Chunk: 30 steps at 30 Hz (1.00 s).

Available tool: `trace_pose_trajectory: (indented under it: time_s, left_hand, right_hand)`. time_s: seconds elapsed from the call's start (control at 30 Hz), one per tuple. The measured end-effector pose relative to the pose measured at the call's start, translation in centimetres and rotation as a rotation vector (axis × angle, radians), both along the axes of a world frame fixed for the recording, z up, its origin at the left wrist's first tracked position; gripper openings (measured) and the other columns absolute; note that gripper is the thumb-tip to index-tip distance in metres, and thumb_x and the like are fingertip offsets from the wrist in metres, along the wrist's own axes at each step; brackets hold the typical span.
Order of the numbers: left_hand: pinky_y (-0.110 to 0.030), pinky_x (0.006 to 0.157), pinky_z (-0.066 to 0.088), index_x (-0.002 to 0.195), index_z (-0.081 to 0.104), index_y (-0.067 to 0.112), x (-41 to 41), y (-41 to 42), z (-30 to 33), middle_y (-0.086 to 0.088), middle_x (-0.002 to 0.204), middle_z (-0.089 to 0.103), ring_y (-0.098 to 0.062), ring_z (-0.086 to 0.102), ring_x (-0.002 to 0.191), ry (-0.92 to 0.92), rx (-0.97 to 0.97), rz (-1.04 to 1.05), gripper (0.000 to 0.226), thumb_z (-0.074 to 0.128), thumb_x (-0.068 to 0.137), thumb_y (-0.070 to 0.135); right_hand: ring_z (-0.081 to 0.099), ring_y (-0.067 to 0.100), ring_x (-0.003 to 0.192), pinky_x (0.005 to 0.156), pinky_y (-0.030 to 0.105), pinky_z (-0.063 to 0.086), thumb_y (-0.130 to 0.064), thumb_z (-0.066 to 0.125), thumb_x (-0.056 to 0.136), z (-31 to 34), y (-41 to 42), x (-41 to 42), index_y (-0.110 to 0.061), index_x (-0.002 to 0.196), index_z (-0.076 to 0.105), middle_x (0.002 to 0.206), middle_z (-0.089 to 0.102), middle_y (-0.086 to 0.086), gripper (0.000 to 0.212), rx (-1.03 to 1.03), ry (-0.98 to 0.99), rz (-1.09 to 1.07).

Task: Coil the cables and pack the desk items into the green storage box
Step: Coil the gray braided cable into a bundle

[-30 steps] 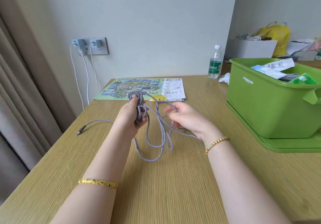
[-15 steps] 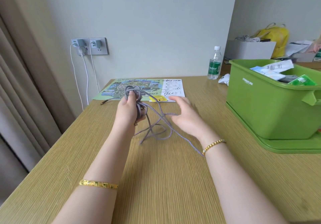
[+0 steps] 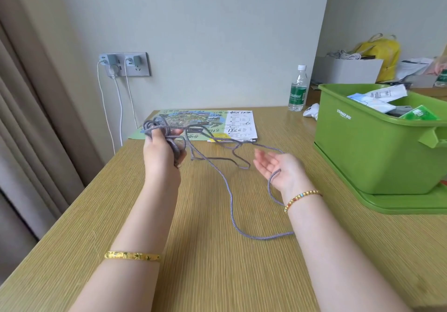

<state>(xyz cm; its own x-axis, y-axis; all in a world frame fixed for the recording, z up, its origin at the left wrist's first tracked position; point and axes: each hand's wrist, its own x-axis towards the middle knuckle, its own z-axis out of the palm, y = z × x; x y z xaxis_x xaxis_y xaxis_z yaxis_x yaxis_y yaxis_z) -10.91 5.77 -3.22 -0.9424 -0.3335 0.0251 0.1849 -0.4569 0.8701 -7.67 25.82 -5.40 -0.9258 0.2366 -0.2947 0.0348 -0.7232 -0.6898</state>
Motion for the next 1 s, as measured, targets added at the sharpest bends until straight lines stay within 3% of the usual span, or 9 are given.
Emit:
trace_pose_trajectory:
  time_s: [0.13,0.23,0.37,0.43,0.5,0.63,0.73,0.87,1.0]
  left_hand:
    - [-0.015,0.038,0.045,0.107,0.054,0.009,-0.4,-0.2,-0.7,0.001,0.065,0.052,-0.012,0.045,0.057,-0.108,-0.134,0.078,0.033,0.031,0.099,0.032]
    - [-0.014,0.035,0.042,0.1,0.052,0.012,-0.2,0.4,-0.7,-0.001,0.076,0.053,-0.012,0.046,0.06,-0.104,-0.245,0.015,0.026,0.034,0.099,0.03]
    - [-0.014,0.035,0.042,0.083,0.048,0.019,0.4,1.3,-0.6,0.001,0.077,0.058,-0.013,0.046,0.056,-0.071,-0.369,-0.048,0.023,0.035,0.099,0.027]
    - [-0.014,0.036,0.042,0.08,0.046,0.019,0.7,1.5,-0.4,0.006,0.068,0.061,-0.012,0.046,0.051,-0.051,-0.372,-0.081,0.023,0.035,0.099,0.026]
    - [-0.014,0.037,0.041,0.084,0.046,0.016,0.9,1.6,-0.1,0.01,0.058,0.065,-0.008,0.045,0.04,-0.031,-0.293,-0.178,0.023,0.036,0.1,0.03]
    - [-0.013,0.034,0.033,0.087,0.048,0.016,1.6,1.8,0.4,-0.005,0.08,0.075,-0.006,0.033,0.031,-0.002,0.054,-0.534,0.025,0.034,0.1,0.032]
    - [-0.011,0.028,0.03,0.086,0.048,0.015,2.2,1.7,0.5,-0.007,0.066,0.071,-0.004,0.032,0.027,0.052,0.115,-0.8,0.025,0.03,0.098,0.028]
    - [-0.007,0.027,0.025,0.085,0.053,0.01,3.0,1.4,0.4,-0.007,0.045,0.056,-0.005,0.029,0.027,0.103,-0.107,-0.982,0.023,0.039,0.087,0.028]
    - [-0.008,0.031,0.018,0.081,0.055,0.01,1.9,1.3,-0.2,-0.004,0.041,0.051,-0.008,0.028,0.028,-0.037,-0.275,-0.782,0.034,0.033,0.099,0.029]
  right_hand:
    - [0.063,0.033,0.09,0.066,0.039,0.051,0.006,0.022,0.094,-0.4,-0.1,-0.6,0.005,0.128,0.033,0.099,0.06,0.023,0.036,0.123,-0.094,-0.095]
    - [0.041,0.031,0.126,0.096,0.041,0.038,0.001,0.039,0.089,-0.4,-0.6,-1.0,-0.008,0.141,0.027,0.137,0.041,0.015,0.054,0.832,-0.192,-0.144]
    - [0.023,0.023,0.135,0.112,0.042,0.013,-0.01,0.053,0.083,-0.6,-2.2,-0.7,-0.026,0.14,0.033,0.146,0.03,0.001,0.063,1.739,0.078,-0.22]
    - [0.026,0.017,0.133,0.113,0.043,0.003,-0.02,0.053,0.09,-0.9,-3.1,-0.8,-0.03,0.133,0.046,0.141,0.039,-0.006,0.045,1.927,0.257,-0.078]
    - [0.04,0.017,0.124,0.108,0.039,0.015,-0.026,0.048,0.094,-1.5,-3.4,-0.8,-0.028,0.121,0.06,0.127,0.055,-0.006,0.029,2.003,0.33,0.111]
    - [0.06,0.023,0.077,0.064,0.028,0.044,-0.026,0.048,0.094,-1.6,-3.2,-0.4,-0.018,0.088,0.068,0.075,0.066,-0.004,0.022,1.797,0.28,0.173]
    - [0.064,0.023,0.061,0.06,0.033,0.049,-0.022,0.039,0.096,-1.5,-2.9,-0.7,-0.014,0.082,0.056,0.067,0.067,0.004,0.024,1.598,0.125,0.11]
    - [0.061,0.016,0.042,0.04,0.02,0.045,-0.018,0.021,0.102,-1.4,-2.0,-1.3,-0.008,0.105,0.04,0.066,0.065,0.011,0.022,0.844,0.03,0.022]
    - [0.066,0.019,0.051,0.046,0.024,0.054,-0.01,0.014,0.101,-1.4,-0.7,-1.4,0.004,0.132,0.025,0.073,0.065,0.018,0.036,0.402,0.028,-0.062]
